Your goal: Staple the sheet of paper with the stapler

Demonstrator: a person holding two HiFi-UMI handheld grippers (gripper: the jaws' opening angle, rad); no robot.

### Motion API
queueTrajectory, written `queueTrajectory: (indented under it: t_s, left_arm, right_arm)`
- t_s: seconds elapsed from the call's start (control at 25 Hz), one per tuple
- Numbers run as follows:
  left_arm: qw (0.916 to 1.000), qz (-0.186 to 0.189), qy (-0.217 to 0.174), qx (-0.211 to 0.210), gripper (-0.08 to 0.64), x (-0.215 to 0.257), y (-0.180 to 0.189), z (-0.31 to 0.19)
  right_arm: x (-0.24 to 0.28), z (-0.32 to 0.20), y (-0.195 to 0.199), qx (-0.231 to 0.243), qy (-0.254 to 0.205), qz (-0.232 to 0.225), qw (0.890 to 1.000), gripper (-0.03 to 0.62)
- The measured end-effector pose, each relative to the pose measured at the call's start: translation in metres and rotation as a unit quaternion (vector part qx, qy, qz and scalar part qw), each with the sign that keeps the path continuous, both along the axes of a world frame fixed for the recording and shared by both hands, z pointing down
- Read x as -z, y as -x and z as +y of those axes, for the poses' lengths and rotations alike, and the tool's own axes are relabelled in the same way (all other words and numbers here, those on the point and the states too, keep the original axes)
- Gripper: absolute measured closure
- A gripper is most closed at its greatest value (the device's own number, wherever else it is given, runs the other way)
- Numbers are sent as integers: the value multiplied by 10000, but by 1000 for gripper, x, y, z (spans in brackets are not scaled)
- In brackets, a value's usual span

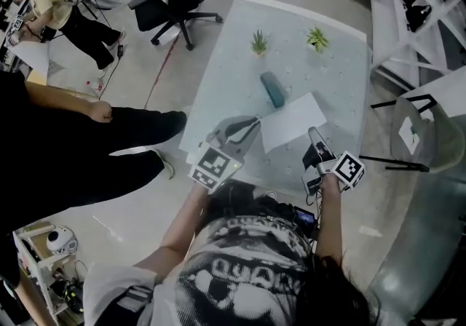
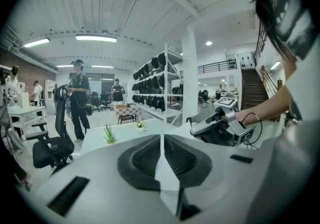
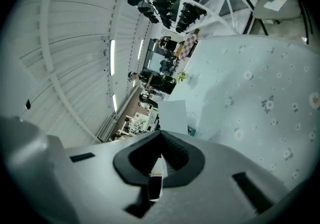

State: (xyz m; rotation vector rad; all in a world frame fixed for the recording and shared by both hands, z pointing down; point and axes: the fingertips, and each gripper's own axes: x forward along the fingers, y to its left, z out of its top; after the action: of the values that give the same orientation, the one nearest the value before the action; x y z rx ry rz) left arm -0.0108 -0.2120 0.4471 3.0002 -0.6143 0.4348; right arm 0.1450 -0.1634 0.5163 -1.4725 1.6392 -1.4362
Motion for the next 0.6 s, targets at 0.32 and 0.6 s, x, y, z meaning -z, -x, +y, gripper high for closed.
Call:
queueTrajectory:
  t_s: [0.32,0.6]
  left_arm:
    - [10000,-2,65,-10,540,-7,7,-10]
    - [9999,-75,119,10,540,-11,18,-16]
  right_arm:
    - [-29,-9,-1,-103,368,6,9993,592]
    - [-62,-13,-7,-296,669,-83,9973,592]
